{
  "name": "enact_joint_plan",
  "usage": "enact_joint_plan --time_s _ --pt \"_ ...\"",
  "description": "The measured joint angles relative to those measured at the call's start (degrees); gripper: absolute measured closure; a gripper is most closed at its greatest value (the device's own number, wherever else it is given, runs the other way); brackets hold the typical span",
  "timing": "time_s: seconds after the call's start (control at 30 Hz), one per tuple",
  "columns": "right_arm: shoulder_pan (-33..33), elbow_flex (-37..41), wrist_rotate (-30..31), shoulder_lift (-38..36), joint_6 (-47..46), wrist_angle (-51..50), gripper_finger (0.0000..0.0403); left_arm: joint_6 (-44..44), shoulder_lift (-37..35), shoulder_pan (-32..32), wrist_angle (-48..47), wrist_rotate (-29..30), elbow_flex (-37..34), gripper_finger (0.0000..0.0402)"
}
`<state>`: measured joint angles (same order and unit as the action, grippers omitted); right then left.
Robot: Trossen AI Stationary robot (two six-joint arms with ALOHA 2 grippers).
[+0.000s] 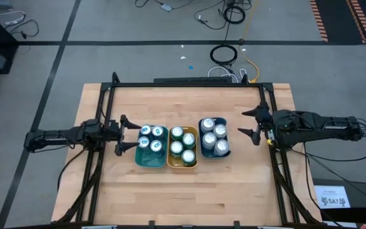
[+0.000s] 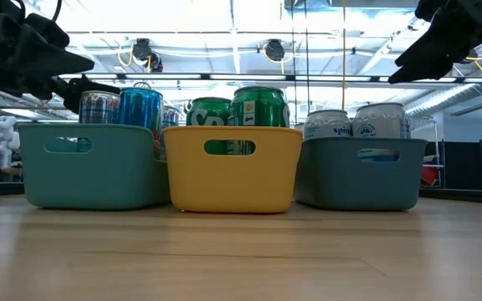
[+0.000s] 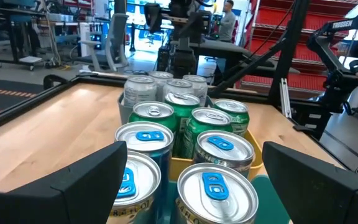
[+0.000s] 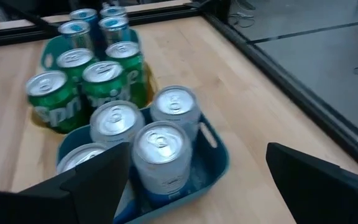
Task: Sort soda cans
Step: Return to Home Position
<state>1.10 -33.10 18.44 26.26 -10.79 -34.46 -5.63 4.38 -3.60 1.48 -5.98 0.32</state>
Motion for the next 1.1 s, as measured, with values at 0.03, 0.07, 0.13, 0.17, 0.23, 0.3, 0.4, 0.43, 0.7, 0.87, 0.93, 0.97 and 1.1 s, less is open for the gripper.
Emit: enact_joint_plan --time_s 0.03,0.07,0.13,0.17,0.23,0.3,0.4,0.43,0.7,0.87,0.93,0.97,1.1 --pt "0.00 0.00 -1.03 0.00 0.30 0.01 0.0037 0.00 0.00 0.00 -0.01 0.01 0.00 0.0020" --pt "0.00 0.03 -2.02 0.00 0.60 0.10 0.0037 0.00 0.00 0.00 0.01 0.02 0.00 0.0020" --pt "0.00 0.90 -3.67 -0.04 1.33 1.59 0.0037 0.00 0.00 0.00 0.02 0.03 0.00 0.0020" --pt "0.00 2.04 -4.32 -0.24 1.84 2.89 0.0037 0.01 0.00 0.00 0.01 0.04 0.00 0.0020" --pt "0.00 5.84 -5.60 -0.93 2.40 6.96 0.0037 0.02 0.00 0.00 0.02 0.06 0.00 0.0020" --pt "0.00 11.68 -7.70 -1.67 2.74 15.71 0.0037 0.02 0.00 0.00 0.03 0.07 -0.02 0.0020" --pt "-0.04 22.02 -12.29 -3.26 2.63 32.12 0.0037 0.04 0.00 0.00 0.06 0.11 -0.02 0.0020" --pt "-0.07 25.47 -13.09 -4.03 1.92 37.89 0.0037 0.04 0.00 0.00 0.08 0.15 -0.02 0.0020" --pt "-1.11 32.34 -17.29 -10.79 -1.92 40.32 0.0037 0.07 0.00 0.00 0.08 0.31 -0.07 0.0020" --pt "-1.16 32.20 -15.63 -12.72 4.50 35.95 0.0037 0.07 -0.01 0.00 0.10 0.31 -0.07 0.0020" --pt "-1.16 32.20 -15.49 -12.63 6.51 35.93 0.0037 0.07 0.00 0.00 0.07 0.31 -0.07 0.0020" --pt "-1.15 32.20 -15.57 -12.63 6.56 35.94 0.0037 0.07 0.00 0.00 0.10 0.31 -0.07 0.0020" --pt "-1.14 32.20 -15.50 -12.64 4.40 36.17 0.0037 0.07 0.00 0.00 0.10 0.31 -0.07 0.0020"
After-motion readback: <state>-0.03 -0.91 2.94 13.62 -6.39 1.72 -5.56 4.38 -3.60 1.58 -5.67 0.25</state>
